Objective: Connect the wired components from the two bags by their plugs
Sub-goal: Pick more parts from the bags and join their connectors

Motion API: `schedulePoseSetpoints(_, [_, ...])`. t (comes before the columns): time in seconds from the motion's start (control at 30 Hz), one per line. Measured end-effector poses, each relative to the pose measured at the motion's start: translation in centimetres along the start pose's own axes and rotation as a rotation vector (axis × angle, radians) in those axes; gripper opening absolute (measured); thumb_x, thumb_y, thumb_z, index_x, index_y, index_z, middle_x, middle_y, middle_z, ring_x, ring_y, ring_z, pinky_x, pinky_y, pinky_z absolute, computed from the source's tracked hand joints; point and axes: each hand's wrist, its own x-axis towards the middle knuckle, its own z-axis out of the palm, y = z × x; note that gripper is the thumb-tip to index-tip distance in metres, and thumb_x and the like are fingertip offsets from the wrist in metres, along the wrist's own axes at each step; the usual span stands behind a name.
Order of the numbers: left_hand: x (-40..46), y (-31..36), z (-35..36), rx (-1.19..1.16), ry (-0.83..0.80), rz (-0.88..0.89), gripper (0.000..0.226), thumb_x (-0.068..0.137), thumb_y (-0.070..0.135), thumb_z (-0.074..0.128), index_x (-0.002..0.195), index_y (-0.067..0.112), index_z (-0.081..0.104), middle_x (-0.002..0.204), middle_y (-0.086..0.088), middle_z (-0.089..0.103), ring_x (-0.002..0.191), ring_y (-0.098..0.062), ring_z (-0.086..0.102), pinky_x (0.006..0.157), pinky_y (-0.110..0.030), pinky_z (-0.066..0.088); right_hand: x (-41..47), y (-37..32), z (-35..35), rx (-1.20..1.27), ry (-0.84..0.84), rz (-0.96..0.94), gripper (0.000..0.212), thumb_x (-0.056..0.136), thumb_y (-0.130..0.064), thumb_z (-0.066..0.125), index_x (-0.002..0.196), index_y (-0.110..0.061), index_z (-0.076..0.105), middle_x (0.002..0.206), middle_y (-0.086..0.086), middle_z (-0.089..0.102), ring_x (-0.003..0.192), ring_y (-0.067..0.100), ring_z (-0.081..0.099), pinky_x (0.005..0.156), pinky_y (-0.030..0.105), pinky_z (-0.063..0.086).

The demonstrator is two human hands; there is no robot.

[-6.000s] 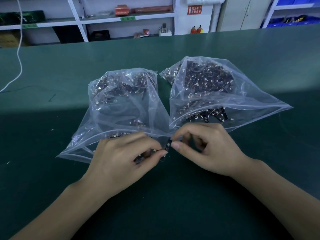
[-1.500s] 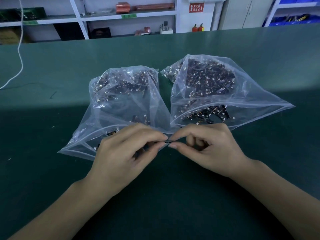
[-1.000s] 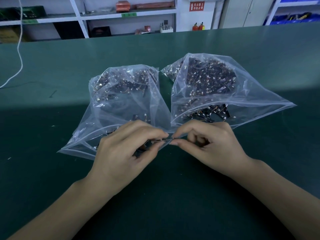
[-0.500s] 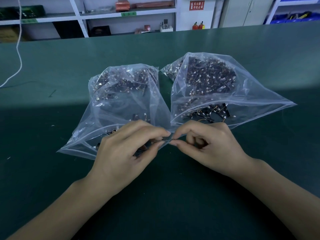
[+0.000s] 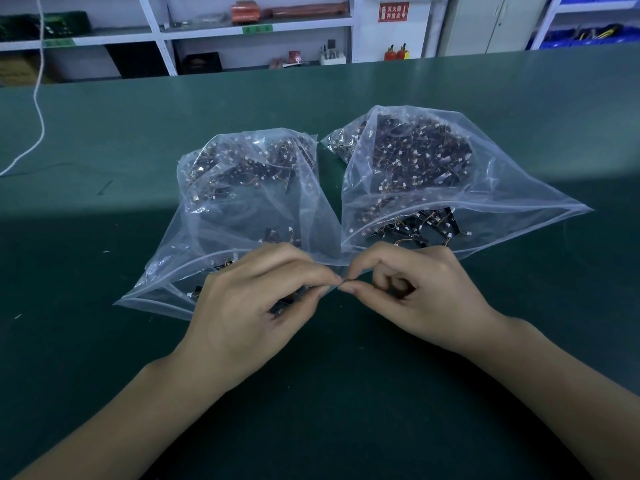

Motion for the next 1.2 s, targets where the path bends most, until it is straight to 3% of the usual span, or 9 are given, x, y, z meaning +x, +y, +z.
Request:
schedulePoseSetpoints(0.27, [-0.1,-0.5,0.1,-0.010,-0.028,0.053,0.022,0.101,0.016,0.075,0.115,0.033,0.077,0.102,0.009,0.069,0.081,-0.015,0.069,0.066,-0.034,0.057,-0.1,0.0,-0.1,0.009,-0.055,0.024,0.014,0.098,-0.030,0.072,0.097,-0.016,0.071,0.059,-0.015,0.036,0.048,0.006,0.033,0.055,0.015,0.029])
schedulePoseSetpoints(0.4, [-0.2,-0.7,0.1,0.034,-0.014,0.025,0.014,0.100,0.024,0.079,0.113,0.021,0.082,0.108,0.009,0.072,0.091,-0.011,0.072,0.072,-0.034,0.060,0.0,0.9,-0.7,-0.035,-0.098,0.047,0.015,0.099,-0.035,0.071,0.097,-0.020,0.071,0.057,-0.016,0.039,0.047,0.006,0.037,0.055,0.016,0.031])
schedulePoseSetpoints(0.47, [-0.2,-0.6,-0.1,0.020,0.017,0.015,0.011,0.102,0.026,0.076,0.102,0.016,0.083,0.097,0.008,0.072,0.082,-0.013,0.071,0.066,-0.035,0.058,0.1,1.8,-1.2,-0.048,-0.111,0.084,0.011,0.097,-0.031,0.074,0.095,-0.021,0.070,0.056,-0.013,0.044,0.047,0.008,0.040,0.055,0.017,0.033])
schedulePoseSetpoints(0.6, [0.0,-0.4,-0.7,0.057,0.012,-0.003,0.056,0.109,0.033,0.064,0.059,0.011,0.052,0.058,0.008,0.041,0.053,-0.012,0.043,0.049,-0.032,0.039,0.0,3.2,-1.9,0.054,-0.126,0.263,0.015,0.095,-0.025,0.077,0.087,-0.023,0.064,0.054,-0.009,0.053,0.046,0.009,0.044,0.056,0.018,0.039])
schedulePoseSetpoints(0.67, [0.1,-0.3,-1.0,0.067,-0.018,-0.004,0.065,0.112,0.037,0.056,0.055,0.012,0.037,0.055,0.004,0.029,0.050,-0.014,0.032,0.048,-0.029,0.032,0.1,3.6,-2.3,0.189,-0.114,0.385,0.018,0.096,-0.022,0.076,0.083,-0.022,0.063,0.056,-0.003,0.061,0.049,0.006,0.050,0.060,0.015,0.042])
schedulePoseSetpoints(0.8, [0.1,-0.6,-1.1,0.094,-0.049,-0.025,0.064,0.113,0.040,0.050,0.057,0.012,0.037,0.054,0.005,0.029,0.049,-0.013,0.033,0.047,-0.030,0.035,0.6,4.2,-2.9,0.277,-0.078,0.560,0.019,0.099,-0.024,0.072,0.081,-0.024,0.064,0.061,0.003,0.068,0.053,0.006,0.055,0.061,0.014,0.042])
schedulePoseSetpoints(0.93, [0.0,-0.9,-0.9,0.128,-0.051,-0.025,0.063,0.114,0.042,0.048,0.059,0.014,0.038,0.056,0.009,0.029,0.051,-0.012,0.035,0.047,-0.034,0.038,0.8,5.3,-3.1,0.223,0.101,0.742,0.010,0.097,-0.027,0.068,0.088,-0.025,0.071,0.064,0.002,0.071,0.048,0.006,0.051,0.058,0.028,0.041])
schedulePoseSetpoints(1.1, [-0.2,-1.3,-0.7,0.259,-0.074,-0.022,0.053,0.111,0.042,0.054,0.065,0.018,0.047,0.063,0.012,0.041,0.065,-0.013,0.043,0.057,-0.034,0.043,0.4,5.8,-3.4,0.025,0.241,0.711,0.008,0.102,-0.030,0.069,0.095,-0.033,0.071,0.065,-0.010,0.074,0.049,-0.001,0.059,0.051,0.011,0.042])
schedulePoseSetpoints(1.2, [-0.1,-1.7,-0.7,0.322,-0.142,-0.012,0.029,0.106,0.039,0.060,0.085,0.022,0.072,0.086,0.013,0.063,0.088,-0.014,0.058,0.084,-0.030,0.047,0.3,5.3,-3.1,-0.079,0.229,0.658,0.007,0.101,-0.026,0.069,0.099,-0.033,0.070,0.070,-0.019,0.075,0.058,-0.004,0.062,0.057,0.009,0.043])
